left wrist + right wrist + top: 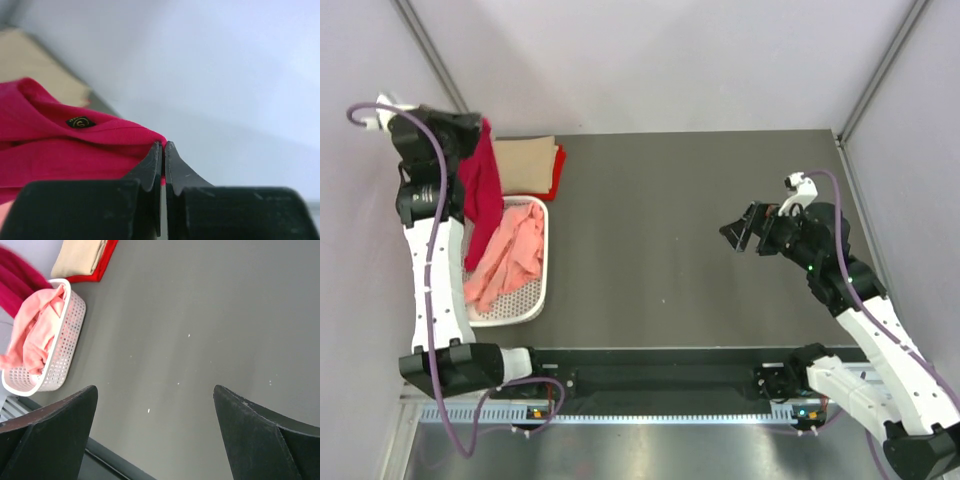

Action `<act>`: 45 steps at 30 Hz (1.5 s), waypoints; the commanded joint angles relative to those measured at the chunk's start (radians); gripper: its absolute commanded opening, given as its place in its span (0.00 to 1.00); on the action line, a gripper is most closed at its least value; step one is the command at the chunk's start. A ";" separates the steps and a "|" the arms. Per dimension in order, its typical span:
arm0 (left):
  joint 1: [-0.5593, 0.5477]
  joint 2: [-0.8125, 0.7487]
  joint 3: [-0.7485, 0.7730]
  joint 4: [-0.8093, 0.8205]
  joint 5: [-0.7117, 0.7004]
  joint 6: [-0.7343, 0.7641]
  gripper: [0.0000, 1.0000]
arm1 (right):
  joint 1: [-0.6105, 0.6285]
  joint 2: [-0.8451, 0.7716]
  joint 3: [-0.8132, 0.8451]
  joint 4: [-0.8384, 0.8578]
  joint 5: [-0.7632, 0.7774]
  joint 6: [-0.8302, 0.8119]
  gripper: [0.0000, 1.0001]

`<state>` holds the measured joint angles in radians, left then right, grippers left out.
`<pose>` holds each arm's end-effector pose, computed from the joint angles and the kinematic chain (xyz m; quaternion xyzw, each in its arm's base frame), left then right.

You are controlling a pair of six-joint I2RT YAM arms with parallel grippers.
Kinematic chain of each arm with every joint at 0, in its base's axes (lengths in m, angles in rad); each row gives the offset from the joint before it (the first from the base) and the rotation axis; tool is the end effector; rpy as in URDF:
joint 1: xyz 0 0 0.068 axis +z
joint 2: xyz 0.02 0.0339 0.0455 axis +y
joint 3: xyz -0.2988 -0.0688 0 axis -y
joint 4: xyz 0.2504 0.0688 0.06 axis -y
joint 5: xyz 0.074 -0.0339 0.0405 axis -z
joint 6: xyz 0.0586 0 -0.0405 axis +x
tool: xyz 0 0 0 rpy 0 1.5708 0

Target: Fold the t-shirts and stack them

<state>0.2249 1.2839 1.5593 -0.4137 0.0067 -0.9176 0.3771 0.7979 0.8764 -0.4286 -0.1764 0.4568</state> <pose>0.2842 0.0646 0.5076 -0.4060 0.6357 -0.2253 0.6167 0.1636 0.0758 0.3617 -0.0179 0.8176 0.2972 0.4928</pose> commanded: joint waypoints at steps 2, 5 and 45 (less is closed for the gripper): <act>-0.183 0.123 0.221 0.233 0.340 -0.073 0.00 | 0.009 -0.011 -0.011 0.079 0.034 0.019 1.00; -0.396 0.184 0.401 0.214 0.331 0.009 0.00 | 0.009 -0.005 0.042 0.007 0.041 0.014 1.00; -1.122 0.692 0.498 0.426 0.484 -0.001 0.00 | 0.008 -0.379 0.260 -0.363 0.399 -0.024 0.99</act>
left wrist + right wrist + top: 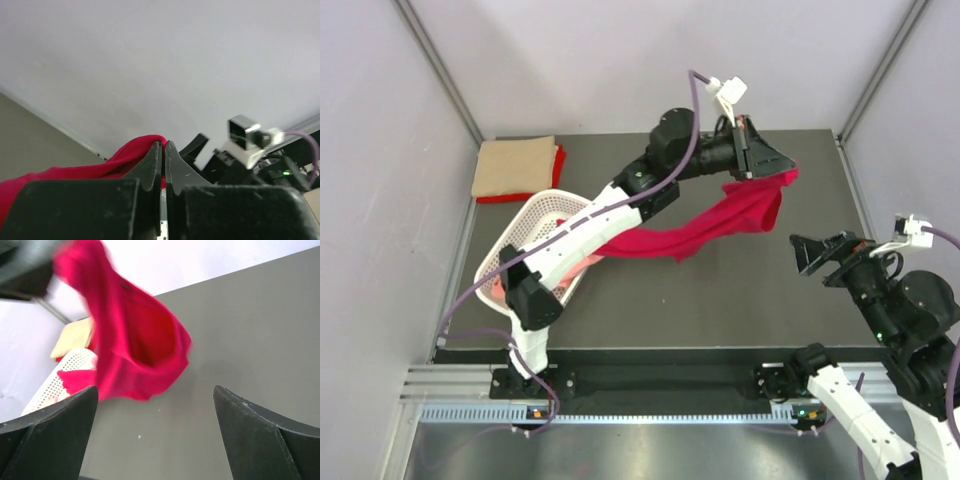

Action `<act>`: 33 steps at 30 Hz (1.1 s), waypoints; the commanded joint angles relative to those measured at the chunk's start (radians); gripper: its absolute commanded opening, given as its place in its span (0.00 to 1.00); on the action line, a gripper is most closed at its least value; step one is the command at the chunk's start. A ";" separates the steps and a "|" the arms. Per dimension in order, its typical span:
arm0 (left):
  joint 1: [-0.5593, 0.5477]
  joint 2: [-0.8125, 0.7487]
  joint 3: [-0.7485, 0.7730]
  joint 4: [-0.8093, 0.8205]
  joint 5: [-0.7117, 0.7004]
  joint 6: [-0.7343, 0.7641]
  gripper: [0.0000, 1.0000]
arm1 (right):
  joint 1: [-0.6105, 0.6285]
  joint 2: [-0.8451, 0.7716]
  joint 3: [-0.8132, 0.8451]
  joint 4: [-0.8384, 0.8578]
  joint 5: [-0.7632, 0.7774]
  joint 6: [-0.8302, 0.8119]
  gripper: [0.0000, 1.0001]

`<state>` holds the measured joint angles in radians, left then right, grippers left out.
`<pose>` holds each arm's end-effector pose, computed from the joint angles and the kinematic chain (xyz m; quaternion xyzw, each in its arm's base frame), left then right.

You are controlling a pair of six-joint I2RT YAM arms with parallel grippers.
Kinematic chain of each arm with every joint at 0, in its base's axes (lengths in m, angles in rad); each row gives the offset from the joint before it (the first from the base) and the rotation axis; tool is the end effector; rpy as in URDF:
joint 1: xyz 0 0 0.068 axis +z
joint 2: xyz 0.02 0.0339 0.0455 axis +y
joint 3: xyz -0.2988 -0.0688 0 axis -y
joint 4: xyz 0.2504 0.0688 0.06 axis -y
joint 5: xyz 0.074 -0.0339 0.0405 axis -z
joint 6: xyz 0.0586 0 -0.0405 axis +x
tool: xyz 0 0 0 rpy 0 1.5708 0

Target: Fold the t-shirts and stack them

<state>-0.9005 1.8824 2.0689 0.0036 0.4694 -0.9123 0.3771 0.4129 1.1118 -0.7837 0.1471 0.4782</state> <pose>0.2715 -0.3852 0.5272 0.1756 0.6204 -0.6817 0.3458 0.0319 0.0034 0.4293 0.0868 0.7310 0.2306 0.6364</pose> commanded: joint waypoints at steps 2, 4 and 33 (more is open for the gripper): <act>0.003 0.128 -0.021 -0.037 0.038 0.030 0.02 | 0.011 0.010 0.023 -0.003 0.083 -0.052 0.98; 0.009 0.141 -0.058 -0.107 0.040 0.088 0.11 | 0.009 0.020 0.008 0.003 0.075 -0.052 0.99; 0.661 -0.065 -0.386 -0.754 -0.425 0.385 0.58 | 0.571 1.072 -0.264 1.060 -0.023 -0.510 0.97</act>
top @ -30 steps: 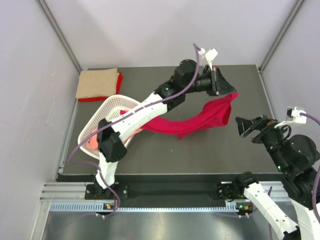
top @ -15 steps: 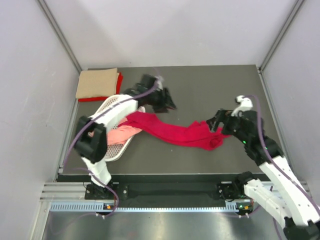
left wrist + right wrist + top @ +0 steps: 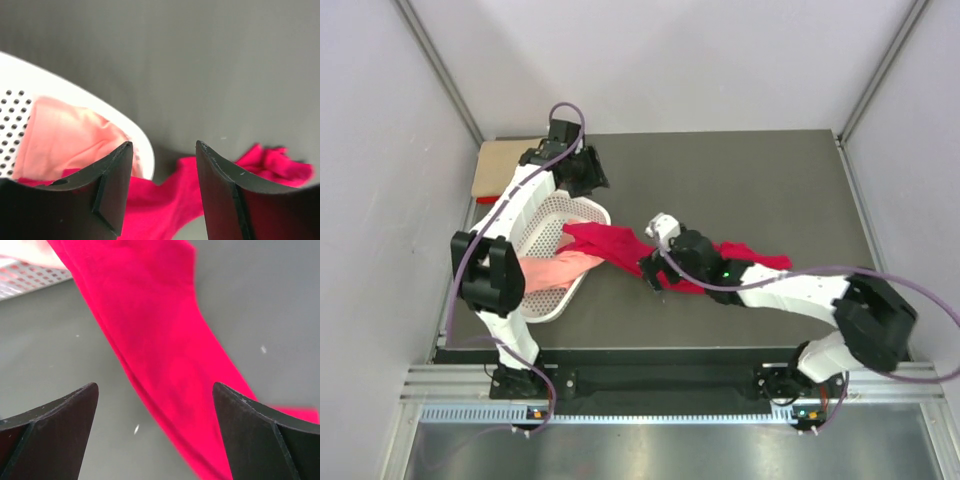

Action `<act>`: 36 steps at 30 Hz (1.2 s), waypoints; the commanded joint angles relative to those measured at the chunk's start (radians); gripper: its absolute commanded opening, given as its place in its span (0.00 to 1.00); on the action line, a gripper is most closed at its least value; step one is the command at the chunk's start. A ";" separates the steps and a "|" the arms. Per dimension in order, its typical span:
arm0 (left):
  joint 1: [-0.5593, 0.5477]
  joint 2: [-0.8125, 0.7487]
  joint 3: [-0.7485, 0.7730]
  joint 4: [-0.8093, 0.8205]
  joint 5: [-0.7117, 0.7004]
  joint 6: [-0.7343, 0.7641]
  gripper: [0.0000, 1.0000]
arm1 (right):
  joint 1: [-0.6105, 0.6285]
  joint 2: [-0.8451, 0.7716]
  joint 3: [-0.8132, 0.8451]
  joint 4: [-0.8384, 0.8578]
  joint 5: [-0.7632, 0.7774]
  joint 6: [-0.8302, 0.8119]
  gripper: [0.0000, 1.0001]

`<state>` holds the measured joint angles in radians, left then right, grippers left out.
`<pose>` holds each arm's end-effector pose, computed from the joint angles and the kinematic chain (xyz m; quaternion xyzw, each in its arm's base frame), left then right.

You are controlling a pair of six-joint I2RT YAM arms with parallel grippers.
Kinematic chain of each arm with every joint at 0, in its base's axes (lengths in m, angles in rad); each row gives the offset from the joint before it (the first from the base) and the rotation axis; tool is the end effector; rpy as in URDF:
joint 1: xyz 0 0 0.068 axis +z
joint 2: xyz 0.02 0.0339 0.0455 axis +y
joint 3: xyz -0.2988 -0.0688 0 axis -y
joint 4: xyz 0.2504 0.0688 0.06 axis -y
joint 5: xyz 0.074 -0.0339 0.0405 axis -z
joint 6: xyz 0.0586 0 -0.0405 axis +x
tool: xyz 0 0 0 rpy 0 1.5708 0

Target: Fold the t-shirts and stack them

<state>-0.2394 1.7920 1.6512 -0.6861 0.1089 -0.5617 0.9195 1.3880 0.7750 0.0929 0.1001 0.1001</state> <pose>0.4176 -0.1085 0.3320 -0.1297 0.9214 -0.1882 0.3144 0.1985 0.2508 0.2466 -0.3212 0.8026 0.2067 0.4583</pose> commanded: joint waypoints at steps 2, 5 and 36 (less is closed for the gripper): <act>0.002 0.050 0.033 -0.070 -0.071 0.029 0.58 | 0.042 0.193 0.108 0.206 0.017 -0.152 0.97; 0.002 0.070 0.021 -0.070 -0.067 0.029 0.59 | 0.058 0.287 0.145 0.226 0.027 -0.178 0.97; 0.040 0.101 -0.004 -0.171 -0.549 0.005 0.54 | -0.039 -0.352 0.000 -0.090 0.340 0.082 0.00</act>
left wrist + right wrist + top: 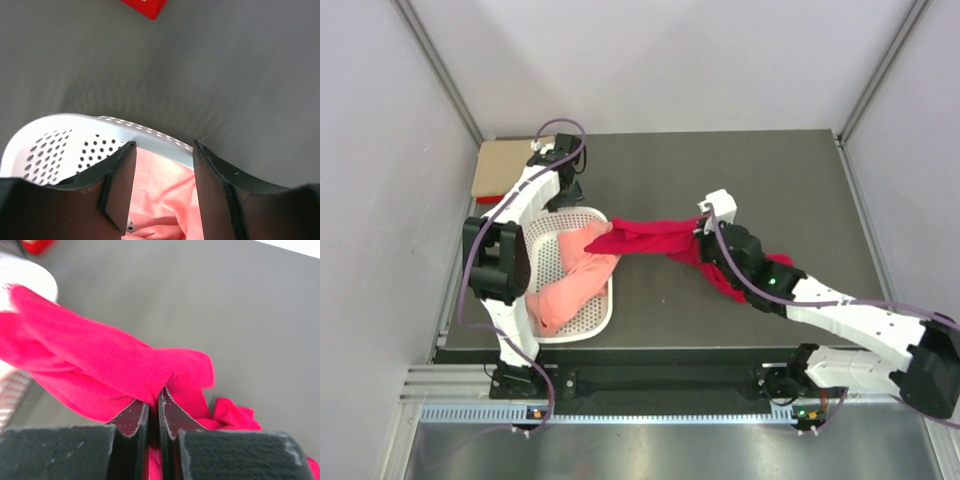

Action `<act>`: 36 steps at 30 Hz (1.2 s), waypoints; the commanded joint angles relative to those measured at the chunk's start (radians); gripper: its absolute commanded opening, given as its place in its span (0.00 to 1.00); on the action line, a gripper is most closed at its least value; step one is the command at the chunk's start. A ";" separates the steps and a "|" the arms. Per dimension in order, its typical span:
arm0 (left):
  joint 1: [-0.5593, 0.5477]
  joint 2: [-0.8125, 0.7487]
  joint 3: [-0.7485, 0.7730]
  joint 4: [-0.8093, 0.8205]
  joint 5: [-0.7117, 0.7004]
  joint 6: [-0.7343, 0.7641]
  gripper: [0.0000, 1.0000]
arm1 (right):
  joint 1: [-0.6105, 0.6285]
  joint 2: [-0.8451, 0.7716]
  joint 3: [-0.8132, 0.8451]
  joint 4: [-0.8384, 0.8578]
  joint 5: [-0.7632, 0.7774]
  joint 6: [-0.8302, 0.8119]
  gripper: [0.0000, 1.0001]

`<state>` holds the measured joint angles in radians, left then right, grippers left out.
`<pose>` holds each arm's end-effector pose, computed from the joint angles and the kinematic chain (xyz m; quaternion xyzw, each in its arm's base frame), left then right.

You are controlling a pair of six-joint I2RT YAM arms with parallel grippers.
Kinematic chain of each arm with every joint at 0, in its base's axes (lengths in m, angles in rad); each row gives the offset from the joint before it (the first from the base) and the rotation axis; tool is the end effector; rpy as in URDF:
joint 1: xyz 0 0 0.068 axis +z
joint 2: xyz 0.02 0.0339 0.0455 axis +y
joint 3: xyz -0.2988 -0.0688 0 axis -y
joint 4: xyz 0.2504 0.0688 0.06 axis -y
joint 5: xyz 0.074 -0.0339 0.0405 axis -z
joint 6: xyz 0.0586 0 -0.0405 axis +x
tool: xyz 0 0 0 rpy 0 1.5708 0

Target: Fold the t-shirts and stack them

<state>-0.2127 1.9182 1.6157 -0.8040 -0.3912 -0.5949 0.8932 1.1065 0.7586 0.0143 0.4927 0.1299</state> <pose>0.4309 -0.0702 0.2625 -0.2252 0.9287 0.0853 0.2818 0.1851 0.1858 0.3106 -0.1630 0.7859 0.1021 0.5876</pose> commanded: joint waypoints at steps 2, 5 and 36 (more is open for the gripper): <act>0.009 -0.060 0.056 -0.067 -0.034 0.069 0.56 | -0.028 -0.115 0.044 -0.063 -0.069 0.089 0.00; -0.023 -0.119 0.105 -0.095 0.005 0.124 0.58 | -0.074 -0.152 0.088 -0.175 -0.045 0.132 0.00; -0.116 -0.413 -0.456 -0.204 -0.046 -0.068 0.52 | -0.214 -0.366 0.021 -0.352 -0.057 0.198 0.00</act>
<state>-0.3588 1.5150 1.1309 -0.9432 -0.3523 -0.6289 0.6907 0.7681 0.7776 -0.3653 0.4320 0.3187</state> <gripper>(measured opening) 0.508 0.035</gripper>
